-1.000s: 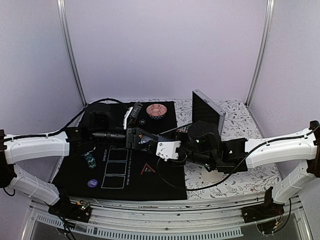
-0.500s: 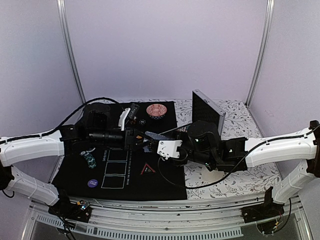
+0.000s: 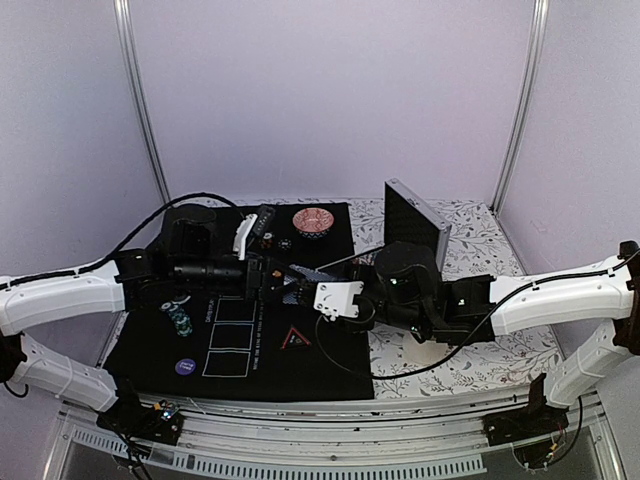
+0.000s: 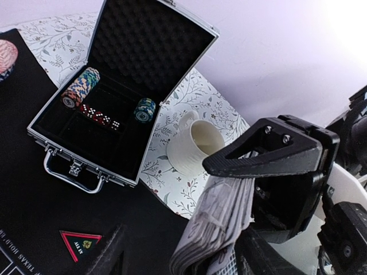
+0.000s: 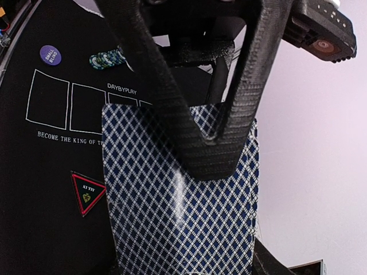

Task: Distribute texas hold em gaming equipment
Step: Pick up the poker card from the face-down deck piles.

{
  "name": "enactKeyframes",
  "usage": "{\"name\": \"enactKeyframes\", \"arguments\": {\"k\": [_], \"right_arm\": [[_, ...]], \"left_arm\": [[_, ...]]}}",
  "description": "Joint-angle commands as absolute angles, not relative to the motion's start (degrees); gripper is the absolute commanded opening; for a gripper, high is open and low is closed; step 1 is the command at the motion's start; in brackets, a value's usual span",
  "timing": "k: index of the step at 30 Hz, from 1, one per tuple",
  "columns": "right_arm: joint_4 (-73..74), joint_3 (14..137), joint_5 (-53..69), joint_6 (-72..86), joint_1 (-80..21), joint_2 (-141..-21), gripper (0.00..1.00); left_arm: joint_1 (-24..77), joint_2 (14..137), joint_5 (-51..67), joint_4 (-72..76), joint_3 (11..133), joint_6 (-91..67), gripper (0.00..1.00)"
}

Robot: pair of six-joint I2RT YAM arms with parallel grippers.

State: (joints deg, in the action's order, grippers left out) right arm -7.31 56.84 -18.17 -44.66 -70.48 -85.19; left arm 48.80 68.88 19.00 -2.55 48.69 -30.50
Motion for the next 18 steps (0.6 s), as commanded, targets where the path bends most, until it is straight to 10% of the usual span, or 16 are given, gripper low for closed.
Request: {"name": "enactKeyframes", "arguments": {"k": [1,10,18], "right_arm": [[-8.24,58.18,-18.28,-43.60,-70.50,-85.34,0.52],[-8.02,58.45,-18.02,-43.17,-70.07,-85.52,0.51],[-7.73,58.54,-18.04,-42.98,-69.88,-85.76,0.51]], "left_arm": [[47.95,65.71,18.65,-4.12,48.78,-29.92,0.65],[47.89,63.30,17.64,-7.35,48.85,-28.66,0.57],[47.92,62.96,19.78,-6.81,48.65,-28.12,0.31]]}}
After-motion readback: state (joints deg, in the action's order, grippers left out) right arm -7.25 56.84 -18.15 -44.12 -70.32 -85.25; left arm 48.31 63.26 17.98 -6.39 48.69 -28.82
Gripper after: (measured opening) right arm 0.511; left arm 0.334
